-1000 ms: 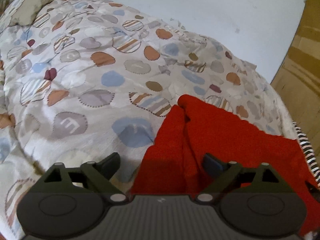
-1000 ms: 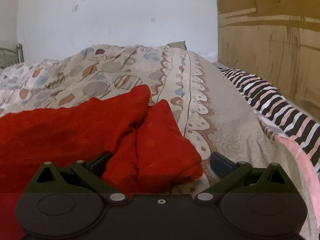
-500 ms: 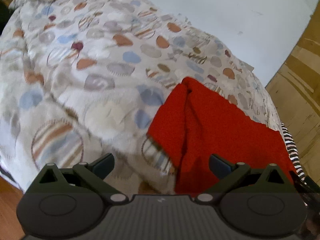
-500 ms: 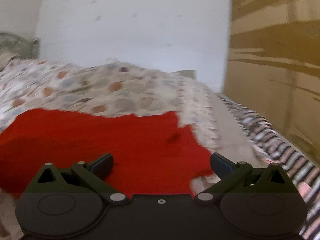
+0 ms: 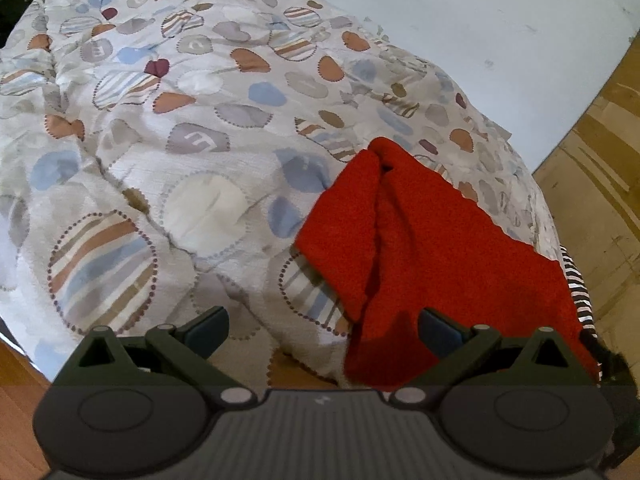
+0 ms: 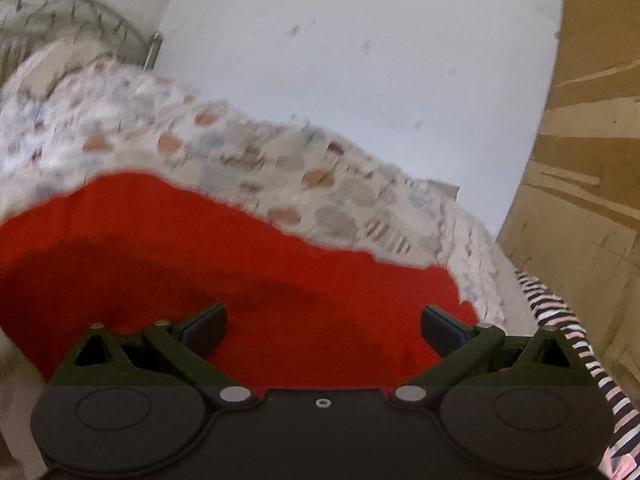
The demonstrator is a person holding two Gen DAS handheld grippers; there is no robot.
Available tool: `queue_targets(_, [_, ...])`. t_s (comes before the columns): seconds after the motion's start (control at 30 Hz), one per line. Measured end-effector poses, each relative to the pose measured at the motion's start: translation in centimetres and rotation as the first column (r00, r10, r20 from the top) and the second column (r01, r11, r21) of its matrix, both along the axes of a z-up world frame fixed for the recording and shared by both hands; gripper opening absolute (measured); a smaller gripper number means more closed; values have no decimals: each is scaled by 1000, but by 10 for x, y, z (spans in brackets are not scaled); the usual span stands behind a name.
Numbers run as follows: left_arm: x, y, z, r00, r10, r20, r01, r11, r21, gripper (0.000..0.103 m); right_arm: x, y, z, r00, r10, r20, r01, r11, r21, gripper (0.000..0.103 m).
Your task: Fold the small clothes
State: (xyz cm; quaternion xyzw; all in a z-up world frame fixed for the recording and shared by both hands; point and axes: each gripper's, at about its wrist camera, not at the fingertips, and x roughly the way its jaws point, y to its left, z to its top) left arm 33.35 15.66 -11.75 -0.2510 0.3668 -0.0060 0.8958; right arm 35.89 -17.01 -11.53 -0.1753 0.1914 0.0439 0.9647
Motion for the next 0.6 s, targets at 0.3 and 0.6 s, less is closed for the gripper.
queue_targets(0.3, [7, -6, -10, 999, -15, 29, 17, 997, -81, 102, -13, 2, -10, 996, -15, 89, 16, 1000, -9, 103])
queue_targets(0.6, [15, -14, -23, 1000, -12, 21, 14, 994, -106, 102, -14, -2, -11, 994, -13, 105, 12, 1000, 19, 103])
